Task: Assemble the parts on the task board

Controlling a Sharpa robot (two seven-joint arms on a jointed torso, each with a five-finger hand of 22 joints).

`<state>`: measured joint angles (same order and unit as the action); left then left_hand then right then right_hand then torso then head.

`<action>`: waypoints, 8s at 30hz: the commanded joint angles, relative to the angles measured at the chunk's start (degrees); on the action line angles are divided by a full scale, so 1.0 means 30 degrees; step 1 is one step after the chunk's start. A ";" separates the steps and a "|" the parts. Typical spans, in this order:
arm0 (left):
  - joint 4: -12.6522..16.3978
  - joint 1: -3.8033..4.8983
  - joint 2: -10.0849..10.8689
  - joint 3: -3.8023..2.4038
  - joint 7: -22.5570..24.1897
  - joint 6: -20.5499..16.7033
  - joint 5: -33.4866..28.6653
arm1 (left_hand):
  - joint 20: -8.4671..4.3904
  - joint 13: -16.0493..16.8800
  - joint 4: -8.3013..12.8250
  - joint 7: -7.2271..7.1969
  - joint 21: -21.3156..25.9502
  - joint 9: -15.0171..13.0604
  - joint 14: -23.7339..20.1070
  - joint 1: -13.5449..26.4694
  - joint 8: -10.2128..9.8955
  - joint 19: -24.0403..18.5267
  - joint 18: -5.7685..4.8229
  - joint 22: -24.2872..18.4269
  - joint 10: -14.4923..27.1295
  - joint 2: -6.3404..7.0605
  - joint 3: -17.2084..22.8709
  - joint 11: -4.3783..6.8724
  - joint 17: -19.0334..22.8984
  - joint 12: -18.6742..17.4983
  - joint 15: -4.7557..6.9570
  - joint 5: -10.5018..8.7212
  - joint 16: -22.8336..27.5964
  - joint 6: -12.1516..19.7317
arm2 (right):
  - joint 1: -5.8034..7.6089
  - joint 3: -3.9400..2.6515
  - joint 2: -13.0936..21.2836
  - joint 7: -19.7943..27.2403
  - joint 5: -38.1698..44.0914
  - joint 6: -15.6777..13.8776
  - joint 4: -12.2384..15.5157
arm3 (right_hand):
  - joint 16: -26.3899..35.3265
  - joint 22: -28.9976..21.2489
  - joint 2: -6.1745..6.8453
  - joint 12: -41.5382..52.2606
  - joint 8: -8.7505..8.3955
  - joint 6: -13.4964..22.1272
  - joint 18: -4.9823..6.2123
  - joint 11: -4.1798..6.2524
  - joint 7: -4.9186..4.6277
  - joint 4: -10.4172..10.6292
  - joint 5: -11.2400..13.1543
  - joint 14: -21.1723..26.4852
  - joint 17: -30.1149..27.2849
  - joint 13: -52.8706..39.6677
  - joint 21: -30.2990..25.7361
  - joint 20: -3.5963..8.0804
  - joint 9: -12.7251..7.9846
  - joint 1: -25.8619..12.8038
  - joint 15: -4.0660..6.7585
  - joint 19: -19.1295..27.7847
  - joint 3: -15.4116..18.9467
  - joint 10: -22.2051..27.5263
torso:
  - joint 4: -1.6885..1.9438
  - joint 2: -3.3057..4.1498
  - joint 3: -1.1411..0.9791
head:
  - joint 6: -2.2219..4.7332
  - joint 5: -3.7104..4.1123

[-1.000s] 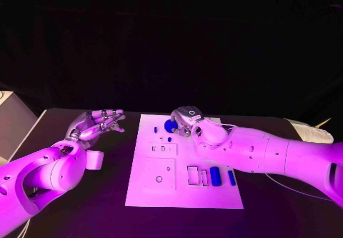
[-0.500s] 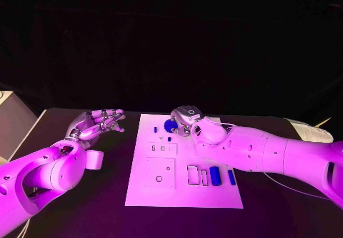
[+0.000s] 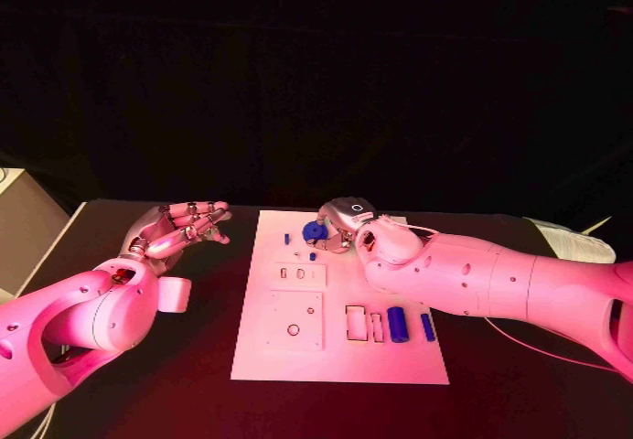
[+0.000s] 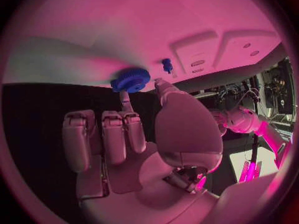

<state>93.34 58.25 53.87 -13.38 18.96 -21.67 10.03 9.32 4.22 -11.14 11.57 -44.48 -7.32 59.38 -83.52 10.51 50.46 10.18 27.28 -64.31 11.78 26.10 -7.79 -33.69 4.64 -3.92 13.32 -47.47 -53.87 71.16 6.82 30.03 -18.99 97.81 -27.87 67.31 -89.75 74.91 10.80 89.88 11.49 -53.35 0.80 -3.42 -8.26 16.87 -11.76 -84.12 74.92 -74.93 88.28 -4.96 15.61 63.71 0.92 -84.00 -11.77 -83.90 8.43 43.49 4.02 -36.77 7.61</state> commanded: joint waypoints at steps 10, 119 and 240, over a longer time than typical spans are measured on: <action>0.0029 0.0010 -0.0033 -0.0015 -0.0074 0.0206 0.0155 | 0.0047 -0.0009 0.0007 -0.0033 -0.0110 -0.0020 -0.0134 0.0004 0.0055 -0.0166 0.0055 0.0051 0.0139 -0.0011 0.0132 -0.0039 0.0034 0.0027 0.0020 -0.0093 -0.0126 0.0156 | -0.0033 0.0024 0.0171 0.1105 -0.1450 0.1077 0.0183 | -0.0082 0.4534 -0.0445 0.0041 -0.0081 -0.0134 -0.0123 -0.0137 -0.0043 -0.0011 -0.0001 -0.1960 0.5027 -0.5022 0.0134 -0.0099 -0.0004 -0.0078 -0.0110 -0.1783 0.0403 -0.2033 | 0.0018 -0.0005 0.0011 | -0.0046 0.0013; -0.0131 0.0004 -0.0026 -0.0013 -0.0045 0.0145 0.0227 | 0.0076 -0.0011 0.0014 -0.0011 -0.0303 -0.0029 -0.0216 0.0049 0.0064 -0.0345 0.0050 0.0195 0.0193 -0.0009 0.0192 -0.0066 0.0114 0.0039 -0.0012 -0.0093 -0.0236 0.0218 | 0.0155 -0.0048 0.2159 0.1920 -0.3221 -0.1316 0.2087 | -0.0082 0.4505 -0.0691 0.0041 -0.0893 0.0027 -0.0110 -0.0334 -0.0261 -0.0091 -0.0836 -0.1960 0.5027 -0.5022 0.0090 -0.0251 -0.0352 0.0742 -0.0262 -0.1762 0.0425 -0.2033 | -0.0033 -0.0030 0.0010 | -0.0015 0.0043; -0.0527 -0.0160 -0.0136 -0.0011 0.0044 0.0269 0.0187 | 0.0098 -0.0006 0.0033 0.0000 -0.0471 -0.0048 -0.0275 0.0090 0.0097 -0.0497 0.0058 0.0316 0.0209 0.0006 0.0237 -0.0072 0.0195 0.0071 -0.0020 -0.0097 -0.0349 0.0241 | -0.0398 -0.0139 0.5697 0.7794 -0.9335 0.2857 -0.1477 | -0.0082 0.4454 -0.0446 0.0041 -0.0715 -0.1467 -0.0083 -0.0101 -0.0010 -0.1298 -0.0389 -0.1960 0.5027 -0.5022 -0.0027 -0.0063 -0.0740 0.6476 -0.0034 -0.1714 -0.1968 -0.2033 | -0.0516 -0.0262 -0.0221 | -0.0644 0.0231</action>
<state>91.68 57.75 53.59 -13.37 18.50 -21.60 10.48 9.52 4.22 -10.98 11.56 -45.54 -7.38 58.97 -83.52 10.50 49.45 10.17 28.14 -64.11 11.78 26.58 -7.99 -33.19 4.64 -3.92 13.32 -48.32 -53.45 70.02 6.38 47.18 4.33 69.18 -19.85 62.96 -89.76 74.91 9.86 89.88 9.11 -57.46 0.82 -4.04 -8.26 13.03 -12.76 -83.92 74.91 -74.90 87.96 -5.67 13.29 83.15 0.34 -83.98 -17.44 -84.08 6.86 42.74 3.34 -38.63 8.27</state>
